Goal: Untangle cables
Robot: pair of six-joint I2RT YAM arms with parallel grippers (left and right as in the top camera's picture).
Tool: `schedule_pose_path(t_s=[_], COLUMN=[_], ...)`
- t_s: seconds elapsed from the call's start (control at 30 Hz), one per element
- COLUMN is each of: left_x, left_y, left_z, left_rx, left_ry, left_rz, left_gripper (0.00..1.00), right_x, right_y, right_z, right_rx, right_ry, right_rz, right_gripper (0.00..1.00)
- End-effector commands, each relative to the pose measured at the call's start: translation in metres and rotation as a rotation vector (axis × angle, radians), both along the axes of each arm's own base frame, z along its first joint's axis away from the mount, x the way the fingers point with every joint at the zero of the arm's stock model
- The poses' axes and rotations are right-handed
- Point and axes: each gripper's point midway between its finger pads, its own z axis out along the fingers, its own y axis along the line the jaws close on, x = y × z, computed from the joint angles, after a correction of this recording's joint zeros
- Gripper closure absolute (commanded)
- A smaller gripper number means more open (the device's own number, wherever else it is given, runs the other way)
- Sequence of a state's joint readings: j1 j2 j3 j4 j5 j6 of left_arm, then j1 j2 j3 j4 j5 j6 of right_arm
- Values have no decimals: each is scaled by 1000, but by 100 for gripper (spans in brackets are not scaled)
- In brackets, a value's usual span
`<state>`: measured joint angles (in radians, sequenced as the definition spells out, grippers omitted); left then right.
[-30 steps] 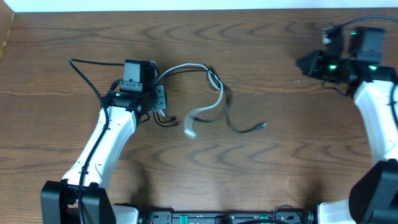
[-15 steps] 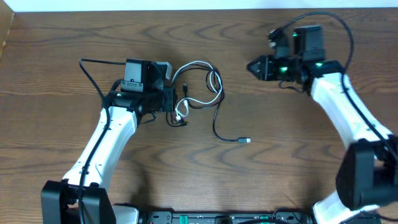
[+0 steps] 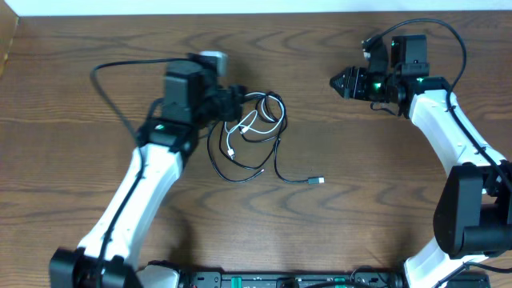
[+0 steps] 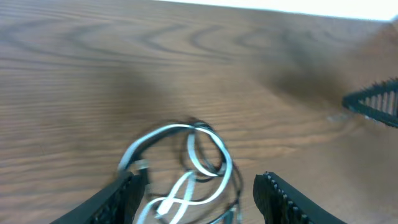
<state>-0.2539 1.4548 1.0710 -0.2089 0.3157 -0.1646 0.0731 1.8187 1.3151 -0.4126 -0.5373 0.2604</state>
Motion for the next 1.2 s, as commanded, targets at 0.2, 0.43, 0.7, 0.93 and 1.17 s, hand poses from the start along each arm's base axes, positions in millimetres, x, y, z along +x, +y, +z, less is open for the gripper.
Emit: schedule_pose_path(t_s=[0.2,0.43,0.7,0.93,1.17], left_x=[56,60,53,49,50], left_y=[-50,-54,-65,-70,-60], left_z=[-62,-126,-159,-183,-194], left_rx=[138,179,230,258,313], left_ry=[278,398,425,450,461], left_rz=[-106,-120,-193,-201,-167], left_gripper=[39,39,46,52,93], right_x=[-5,-8,-8,-7,-7], right_y=[0,-1,-1,-1,0], right_z=[1,-2,-2,-2,-1], right_rx=[-7,-28,-27,-27,-26], right_ry=[22,25,22,21,18], right_rz=[7,25,24,24,24], right_gripper=[41,41,40,38,37])
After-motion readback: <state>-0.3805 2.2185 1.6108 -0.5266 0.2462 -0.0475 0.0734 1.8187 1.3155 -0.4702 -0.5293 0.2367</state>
